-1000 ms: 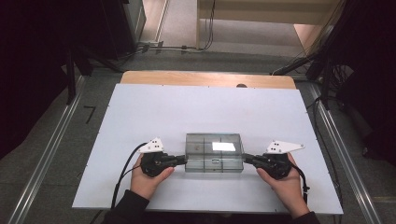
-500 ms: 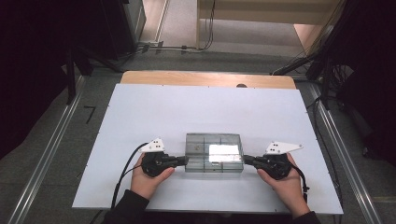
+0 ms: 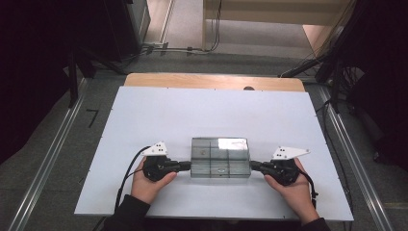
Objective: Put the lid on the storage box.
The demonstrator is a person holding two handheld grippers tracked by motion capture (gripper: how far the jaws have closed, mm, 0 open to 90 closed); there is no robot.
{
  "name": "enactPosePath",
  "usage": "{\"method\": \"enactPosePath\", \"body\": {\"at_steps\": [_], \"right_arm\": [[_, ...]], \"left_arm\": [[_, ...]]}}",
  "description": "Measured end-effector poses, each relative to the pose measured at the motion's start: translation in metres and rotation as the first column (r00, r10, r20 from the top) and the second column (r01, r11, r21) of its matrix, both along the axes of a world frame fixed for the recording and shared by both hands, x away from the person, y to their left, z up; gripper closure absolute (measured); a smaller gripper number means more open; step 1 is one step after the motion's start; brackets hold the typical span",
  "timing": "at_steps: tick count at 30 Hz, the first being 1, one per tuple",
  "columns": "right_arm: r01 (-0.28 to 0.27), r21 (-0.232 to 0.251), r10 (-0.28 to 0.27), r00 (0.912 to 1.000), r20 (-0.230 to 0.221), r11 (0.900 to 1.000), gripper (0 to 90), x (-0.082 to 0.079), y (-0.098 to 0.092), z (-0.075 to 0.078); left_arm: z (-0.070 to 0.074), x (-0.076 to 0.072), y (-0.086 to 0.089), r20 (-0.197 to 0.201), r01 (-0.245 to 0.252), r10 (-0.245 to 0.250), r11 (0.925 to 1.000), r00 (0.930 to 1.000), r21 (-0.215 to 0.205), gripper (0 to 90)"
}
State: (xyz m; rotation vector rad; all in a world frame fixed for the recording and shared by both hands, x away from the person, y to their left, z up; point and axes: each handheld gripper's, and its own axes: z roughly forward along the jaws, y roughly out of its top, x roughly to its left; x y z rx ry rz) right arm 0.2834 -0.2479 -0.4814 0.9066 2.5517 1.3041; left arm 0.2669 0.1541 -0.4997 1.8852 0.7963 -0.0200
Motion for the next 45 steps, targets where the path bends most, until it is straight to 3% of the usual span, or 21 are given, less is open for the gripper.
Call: {"method": "enactPosePath", "body": {"at_steps": [15, 39, 45], "right_arm": [[0.008, -0.017, -0.008, 0.9999, -0.011, 1.0, 87.7, 0.0015, -0.0011, -0.0037], [0.017, -0.033, -0.018, 0.9998, -0.012, 0.999, 87.3, 0.002, -0.0019, -0.0046], [0.038, -0.019, -0.038, 0.9993, -0.002, 0.999, 84.5, 0.0024, -0.0059, -0.0011]], "left_arm": [[-0.0031, 0.0019, 0.0016, -0.025, 0.021, -0.02, 0.9997, 0.9995, 0.014, 90.0], [-0.0039, 0.0009, 0.0017, -0.01, 0.033, -0.033, 0.9985, 0.9994, 0.044, 90.0], [-0.0024, 0.0009, 0.0043, 0.002, 0.01, -0.01, 0.9985, 0.9999, 0.055, 76.8]]}}
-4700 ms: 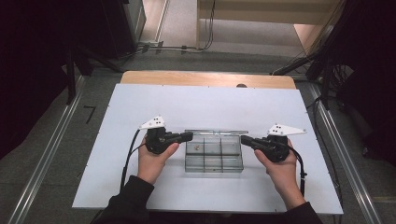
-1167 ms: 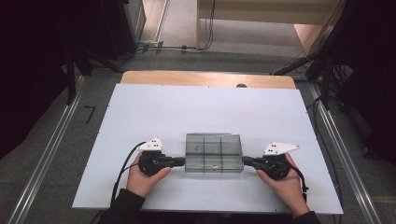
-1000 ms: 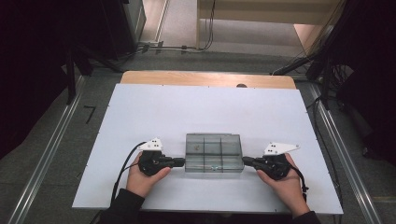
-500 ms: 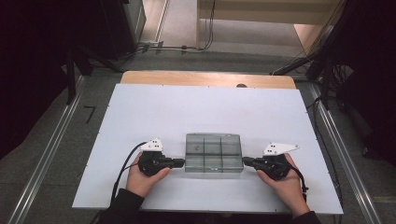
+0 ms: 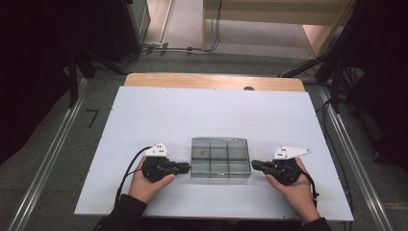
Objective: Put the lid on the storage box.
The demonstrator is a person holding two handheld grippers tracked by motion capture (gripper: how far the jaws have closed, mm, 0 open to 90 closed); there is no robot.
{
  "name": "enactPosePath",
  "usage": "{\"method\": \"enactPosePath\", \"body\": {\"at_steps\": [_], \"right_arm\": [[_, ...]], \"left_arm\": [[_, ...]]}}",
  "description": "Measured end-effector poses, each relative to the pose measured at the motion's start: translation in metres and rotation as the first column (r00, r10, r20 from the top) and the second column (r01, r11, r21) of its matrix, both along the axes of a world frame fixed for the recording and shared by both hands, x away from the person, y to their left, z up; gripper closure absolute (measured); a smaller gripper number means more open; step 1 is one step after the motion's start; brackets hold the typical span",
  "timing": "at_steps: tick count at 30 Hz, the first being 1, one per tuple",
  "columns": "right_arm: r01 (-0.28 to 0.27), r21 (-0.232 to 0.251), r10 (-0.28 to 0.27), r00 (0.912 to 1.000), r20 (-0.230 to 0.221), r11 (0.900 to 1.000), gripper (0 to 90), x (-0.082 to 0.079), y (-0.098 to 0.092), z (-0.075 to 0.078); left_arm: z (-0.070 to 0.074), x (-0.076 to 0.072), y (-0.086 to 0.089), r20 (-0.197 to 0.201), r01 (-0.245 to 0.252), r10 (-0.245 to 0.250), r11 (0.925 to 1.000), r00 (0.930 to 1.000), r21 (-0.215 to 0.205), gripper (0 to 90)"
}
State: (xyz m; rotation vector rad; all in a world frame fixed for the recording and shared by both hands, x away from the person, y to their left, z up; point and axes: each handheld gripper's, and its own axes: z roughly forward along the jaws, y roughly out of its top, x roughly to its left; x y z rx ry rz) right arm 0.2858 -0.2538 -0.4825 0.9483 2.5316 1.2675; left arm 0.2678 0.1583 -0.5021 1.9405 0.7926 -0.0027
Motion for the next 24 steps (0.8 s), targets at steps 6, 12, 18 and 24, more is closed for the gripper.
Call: {"method": "enactPosePath", "body": {"at_steps": [6, 12, 18, 24], "right_arm": [[0.015, 0.015, -0.015, 0.9998, 0.016, 1.0, 81.6, 0.0, -0.003, 0.003], [0.033, 0.041, -0.035, 0.9986, 0.039, 0.999, 72.9, -0.002, -0.004, 0.009], [0.05, 0.079, -0.056, 0.9962, 0.068, 0.996, 61.2, -0.004, -0.006, 0.014], [0.053, 0.127, -0.065, 0.9937, 0.091, 0.99, 45.9, -0.006, -0.011, 0.021]], "left_arm": [[0.004, -0.001, 0.003, 0.02, -0.015, 0.016, 0.9992, 0.9997, -0.036, 65.3], [0.008, -0.003, 0.004, 0.05, -0.043, 0.047, 0.9963, 0.9976, -0.074, 49.9], [0.014, -0.006, 0.008, 0.107, -0.067, 0.079, 0.9914, 0.9911, -0.113, 39.2], [0.02, -0.009, 0.011, 0.153, -0.074, 0.097, 0.9864, 0.9835, -0.147, 25.2]]}}
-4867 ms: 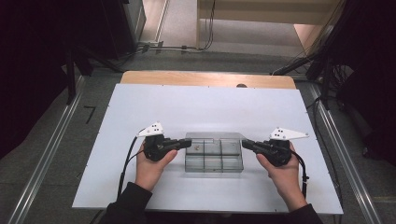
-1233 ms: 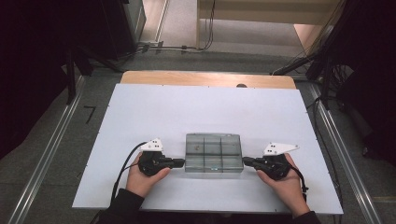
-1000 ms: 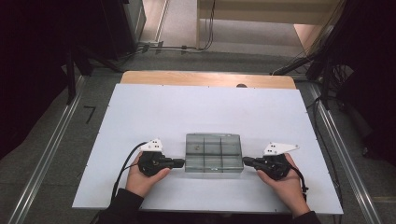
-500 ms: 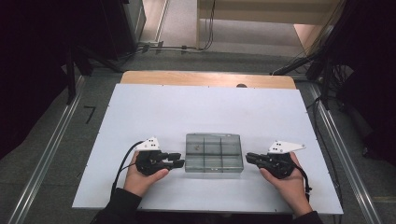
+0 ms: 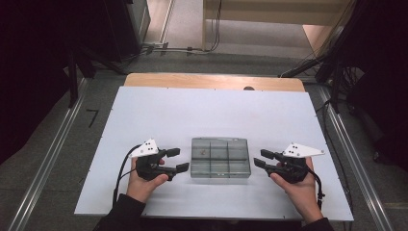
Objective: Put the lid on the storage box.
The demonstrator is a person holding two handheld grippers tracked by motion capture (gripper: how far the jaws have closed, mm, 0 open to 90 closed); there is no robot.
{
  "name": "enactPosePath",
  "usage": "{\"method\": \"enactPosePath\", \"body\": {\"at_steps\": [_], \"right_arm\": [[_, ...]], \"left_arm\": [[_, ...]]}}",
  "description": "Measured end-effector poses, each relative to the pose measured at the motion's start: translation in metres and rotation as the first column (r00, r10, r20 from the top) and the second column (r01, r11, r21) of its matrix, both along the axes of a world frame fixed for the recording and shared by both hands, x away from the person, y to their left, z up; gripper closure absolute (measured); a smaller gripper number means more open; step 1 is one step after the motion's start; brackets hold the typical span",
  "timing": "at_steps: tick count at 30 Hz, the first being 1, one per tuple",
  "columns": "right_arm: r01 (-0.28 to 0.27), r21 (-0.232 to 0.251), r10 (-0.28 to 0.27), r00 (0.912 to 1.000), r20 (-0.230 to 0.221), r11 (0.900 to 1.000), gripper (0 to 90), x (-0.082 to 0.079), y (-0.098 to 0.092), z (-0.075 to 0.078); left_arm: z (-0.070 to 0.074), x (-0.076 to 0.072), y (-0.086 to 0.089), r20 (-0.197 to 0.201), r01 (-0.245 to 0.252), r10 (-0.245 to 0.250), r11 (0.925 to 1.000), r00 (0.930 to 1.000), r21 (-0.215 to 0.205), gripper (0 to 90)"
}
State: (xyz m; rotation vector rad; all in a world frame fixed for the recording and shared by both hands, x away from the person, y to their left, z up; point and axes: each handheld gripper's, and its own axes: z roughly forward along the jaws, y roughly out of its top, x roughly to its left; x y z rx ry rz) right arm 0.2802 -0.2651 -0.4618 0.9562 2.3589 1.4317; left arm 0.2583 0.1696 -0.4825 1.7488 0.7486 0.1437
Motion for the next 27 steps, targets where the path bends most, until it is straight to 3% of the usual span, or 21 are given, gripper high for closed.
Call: {"method": "enactPosePath", "body": {"at_steps": [9, 18, 27], "right_arm": [[0.011, 0.054, -0.013, 0.999, 0.042, 0.998, 30.7, -0.003, -0.011, 0.009], [0.035, 0.074, -0.04, 0.9974, 0.061, 0.997, 20.9, -0.004, -0.021, 0.011], [0.053, 0.084, -0.059, 0.996, 0.067, 0.995, 15.2, -0.004, -0.031, 0.009]], "left_arm": [[0.005, -0.003, 0.008, 0.048, -0.018, 0.021, 0.9988, 0.9986, -0.046, 12.5], [0.006, -0.005, 0.015, 0.07, -0.029, 0.033, 0.9979, 0.997, -0.058, 3.9], [0.005, -0.008, 0.02, 0.103, -0.031, 0.033, 0.9993, 0.9941, -0.021, 1.2]]}}
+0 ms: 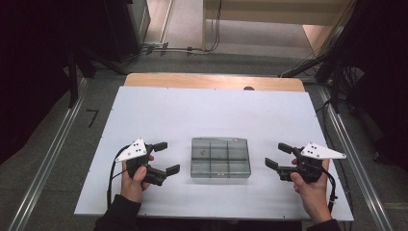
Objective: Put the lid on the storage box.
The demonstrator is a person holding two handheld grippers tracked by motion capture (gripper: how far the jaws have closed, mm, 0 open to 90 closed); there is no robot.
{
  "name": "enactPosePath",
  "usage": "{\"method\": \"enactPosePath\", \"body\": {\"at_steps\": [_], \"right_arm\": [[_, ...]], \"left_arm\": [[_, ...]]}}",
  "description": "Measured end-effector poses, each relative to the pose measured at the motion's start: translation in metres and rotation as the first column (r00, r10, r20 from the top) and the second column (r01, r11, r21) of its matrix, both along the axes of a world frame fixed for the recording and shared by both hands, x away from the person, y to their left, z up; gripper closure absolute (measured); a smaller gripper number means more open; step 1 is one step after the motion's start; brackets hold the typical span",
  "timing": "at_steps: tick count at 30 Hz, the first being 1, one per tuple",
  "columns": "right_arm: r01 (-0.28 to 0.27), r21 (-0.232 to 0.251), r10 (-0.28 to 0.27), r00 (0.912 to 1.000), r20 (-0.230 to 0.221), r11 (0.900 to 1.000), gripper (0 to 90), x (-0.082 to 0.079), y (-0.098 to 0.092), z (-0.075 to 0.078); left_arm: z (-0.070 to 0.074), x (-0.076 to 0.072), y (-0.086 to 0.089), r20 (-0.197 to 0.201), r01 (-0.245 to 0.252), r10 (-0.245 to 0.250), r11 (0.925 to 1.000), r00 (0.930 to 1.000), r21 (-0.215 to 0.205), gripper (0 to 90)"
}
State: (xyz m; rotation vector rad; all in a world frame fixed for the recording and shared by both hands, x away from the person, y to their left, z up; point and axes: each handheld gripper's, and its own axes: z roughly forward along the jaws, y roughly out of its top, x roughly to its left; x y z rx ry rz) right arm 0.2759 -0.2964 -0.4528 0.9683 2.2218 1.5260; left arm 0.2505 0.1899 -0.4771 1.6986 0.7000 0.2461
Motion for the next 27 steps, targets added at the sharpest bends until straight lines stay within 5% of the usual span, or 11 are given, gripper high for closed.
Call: {"method": "enactPosePath", "body": {"at_steps": [27], "right_arm": [[0.055, 0.025, -0.055, 0.9985, -0.008, 0.998, 7.4, -0.012, -0.042, -0.008]], "left_arm": [[-0.009, -0.014, 0.034, 0.002, -0.08, 0.08, 0.9967, 0.9968, 0.013, 1.2]]}}
